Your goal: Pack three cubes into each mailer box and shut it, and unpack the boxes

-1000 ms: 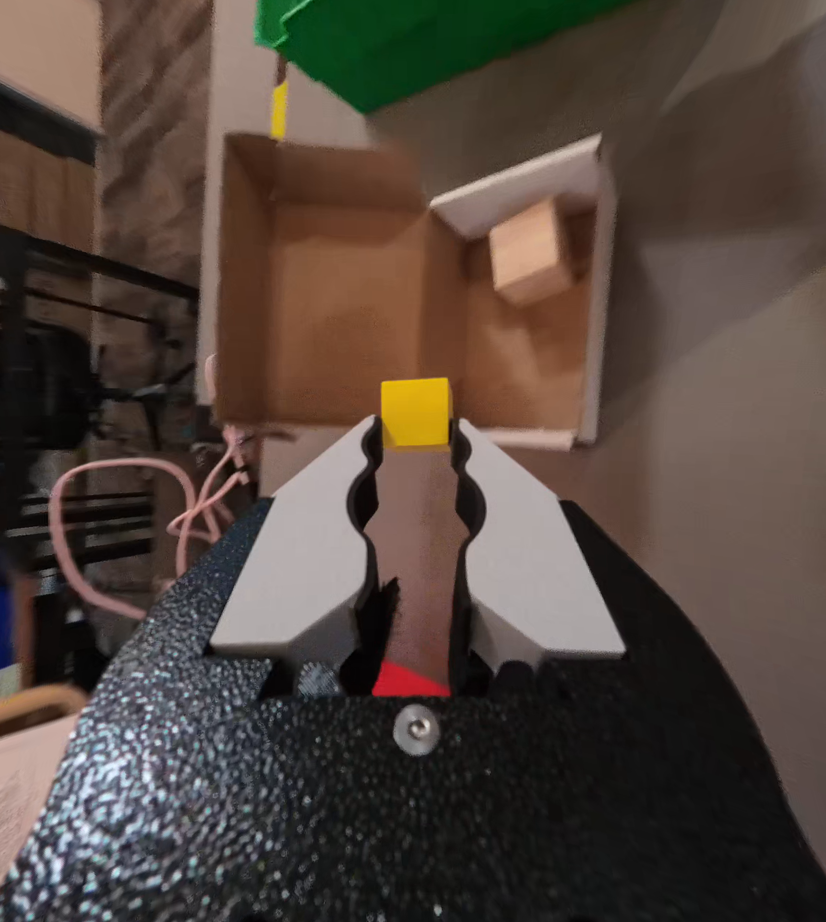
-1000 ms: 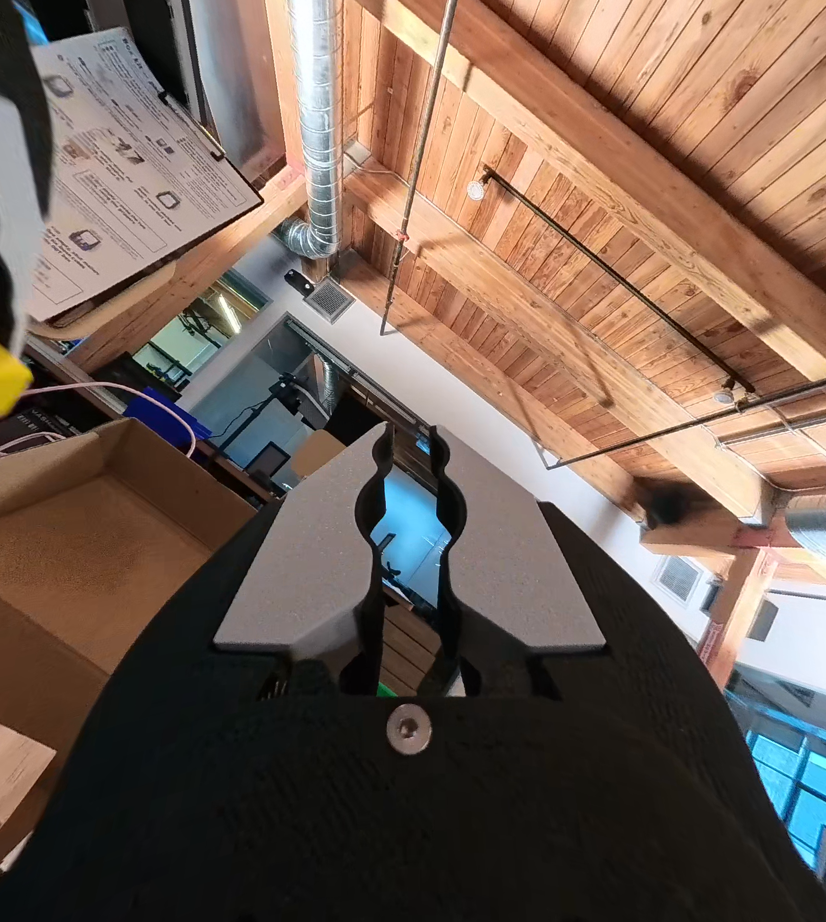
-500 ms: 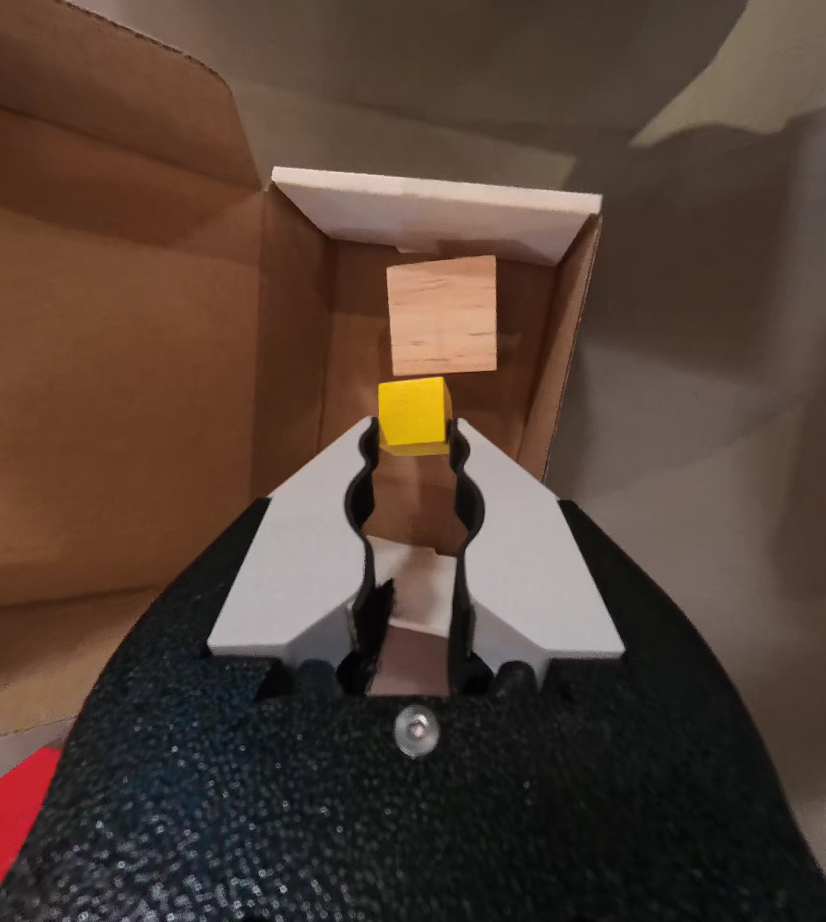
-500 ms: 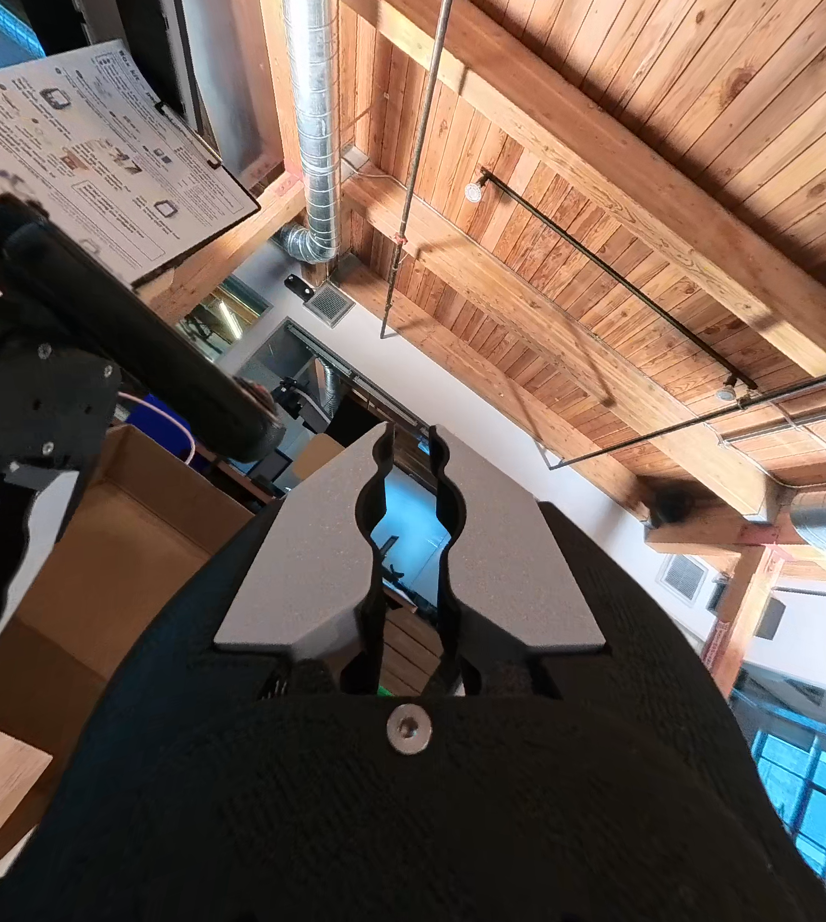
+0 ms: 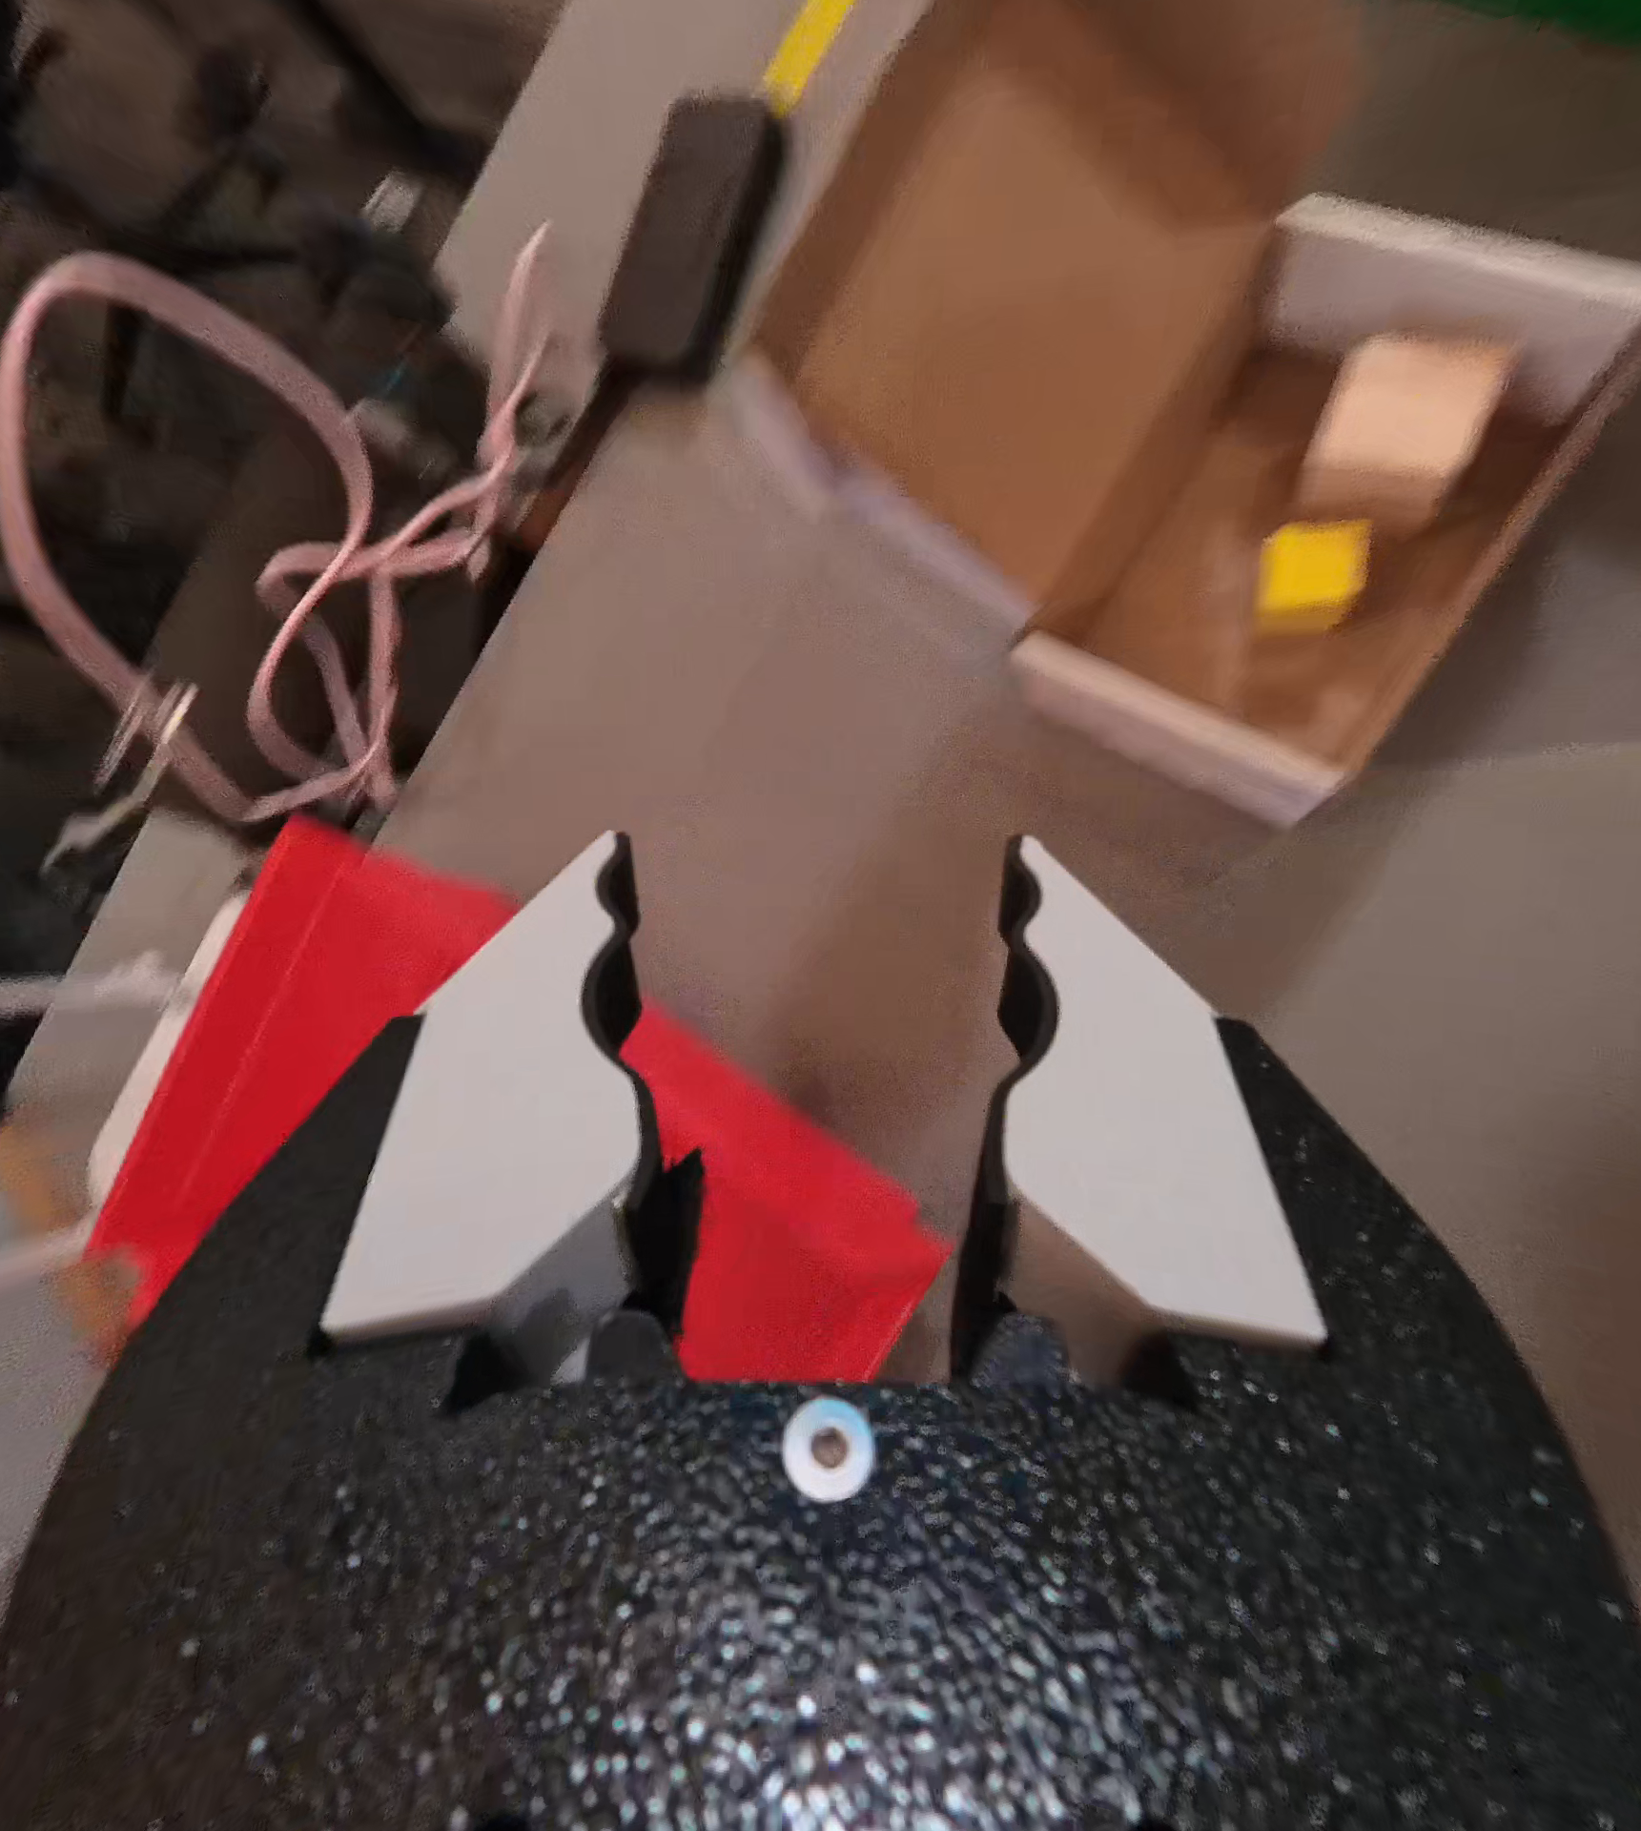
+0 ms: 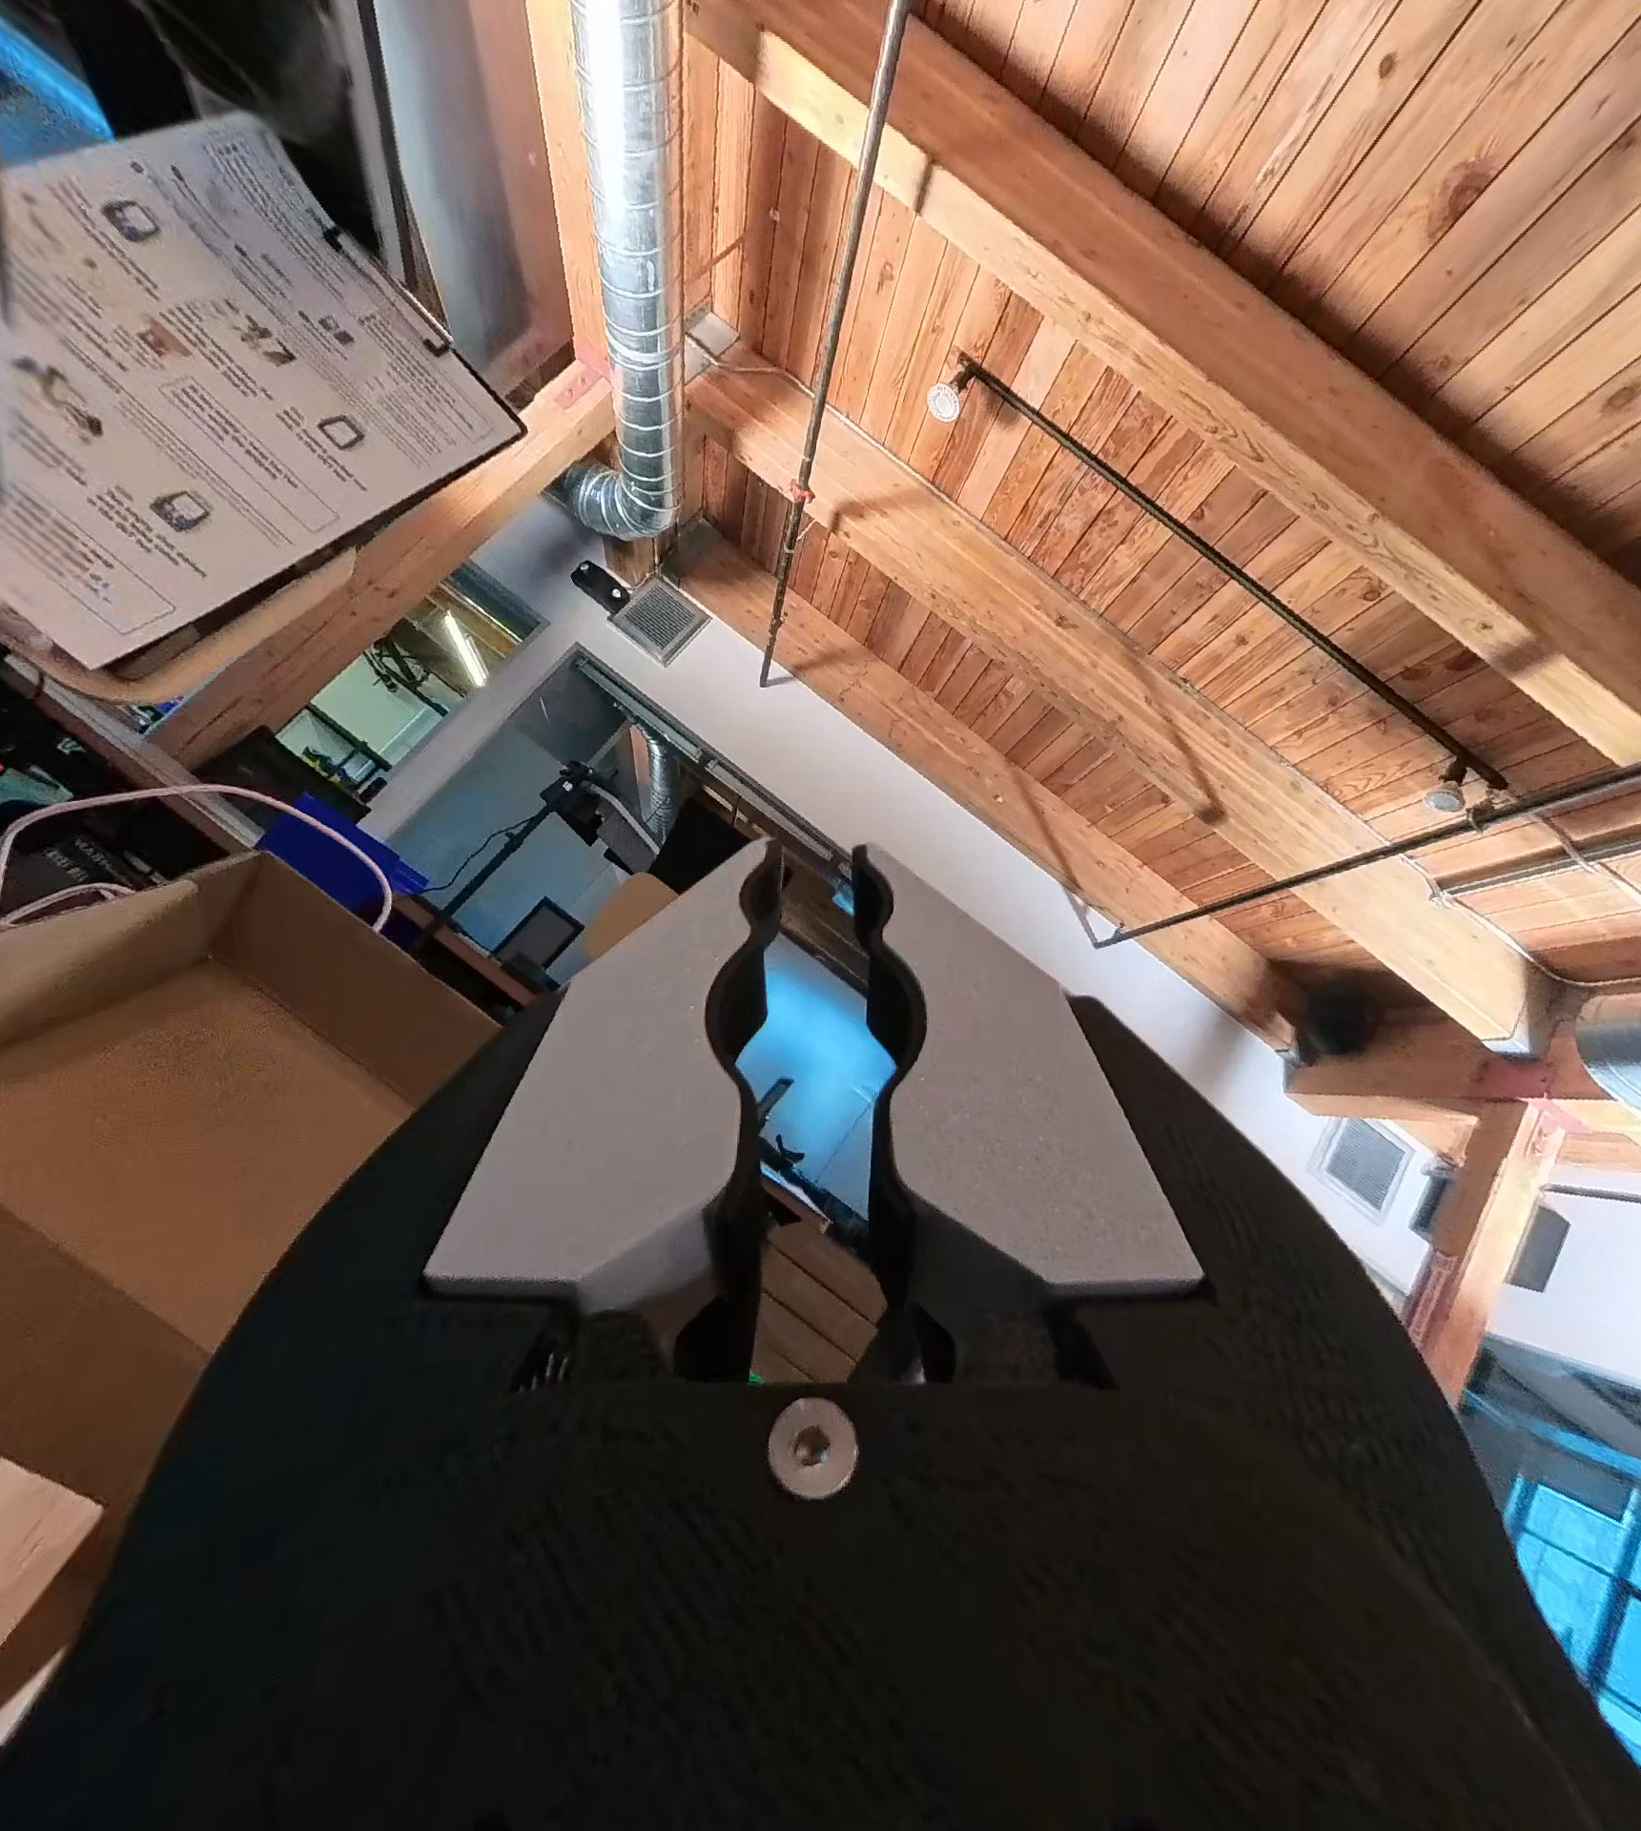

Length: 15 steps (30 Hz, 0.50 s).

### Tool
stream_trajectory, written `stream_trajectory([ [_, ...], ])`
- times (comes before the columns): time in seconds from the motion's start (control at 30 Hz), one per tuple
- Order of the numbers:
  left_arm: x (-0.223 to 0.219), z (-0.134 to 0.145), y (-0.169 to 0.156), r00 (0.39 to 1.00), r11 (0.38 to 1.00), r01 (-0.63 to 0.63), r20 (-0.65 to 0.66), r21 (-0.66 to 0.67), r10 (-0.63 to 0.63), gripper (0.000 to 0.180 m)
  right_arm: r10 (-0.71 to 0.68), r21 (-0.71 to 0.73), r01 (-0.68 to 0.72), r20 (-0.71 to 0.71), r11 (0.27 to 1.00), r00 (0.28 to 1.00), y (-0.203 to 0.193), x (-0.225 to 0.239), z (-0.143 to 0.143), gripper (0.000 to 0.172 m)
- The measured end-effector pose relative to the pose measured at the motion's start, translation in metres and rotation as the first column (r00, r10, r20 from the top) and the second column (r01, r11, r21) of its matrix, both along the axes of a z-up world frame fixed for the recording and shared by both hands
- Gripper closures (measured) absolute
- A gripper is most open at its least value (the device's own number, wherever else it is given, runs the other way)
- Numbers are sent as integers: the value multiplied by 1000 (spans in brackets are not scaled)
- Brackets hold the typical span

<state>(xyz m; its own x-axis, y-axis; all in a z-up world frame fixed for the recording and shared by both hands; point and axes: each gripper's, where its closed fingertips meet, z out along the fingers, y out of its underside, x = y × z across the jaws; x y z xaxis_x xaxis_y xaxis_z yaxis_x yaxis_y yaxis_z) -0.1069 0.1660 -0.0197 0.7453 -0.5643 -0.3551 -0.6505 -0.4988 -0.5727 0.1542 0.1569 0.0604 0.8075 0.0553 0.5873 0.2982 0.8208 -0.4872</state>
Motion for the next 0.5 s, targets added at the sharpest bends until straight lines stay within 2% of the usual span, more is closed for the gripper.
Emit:
stream_trajectory([
  [0.03,-28,2,-5,999,999,-43,-20,-6,43,110,5,-2,-5,3,1000,1000,0,-1,-1,160],
  [0.07,-53,2,-8,997,998,-68,-40,-4,68,122,6,-9,-6,11,1000,1000,2,-3,-3,160],
  [0.13,-103,-11,-15,987,989,-142,-79,-45,138,117,7,-15,-7,29,1000,1000,3,-6,-6,160],
  [0.2,-141,-36,-26,981,977,-167,-124,-135,151,113,13,-13,-12,42,1000,999,2,-10,-8,160],
  [0.23,-152,-52,-32,982,972,-141,-148,-188,114,111,16,-12,-15,48,1000,999,1,-11,-9,160],
  [0.3,-164,-84,-45,980,962,-18,-195,-272,-37,106,20,-11,-19,61,1000,998,1,-15,-10,160],
  [0.37,-174,-114,-59,953,929,56,-257,-365,-158,97,24,-16,-23,78,1000,997,1,-18,-13,161],
  [0.43,-191,-128,-57,929,928,38,-330,-370,-170,103,23,-19,-21,82,1000,996,1,-19,-14,161],
  [0.5,-202,-136,-51,949,928,-3,-294,-373,-115,106,24,-31,-22,83,999,996,4,-20,-15,162],
])
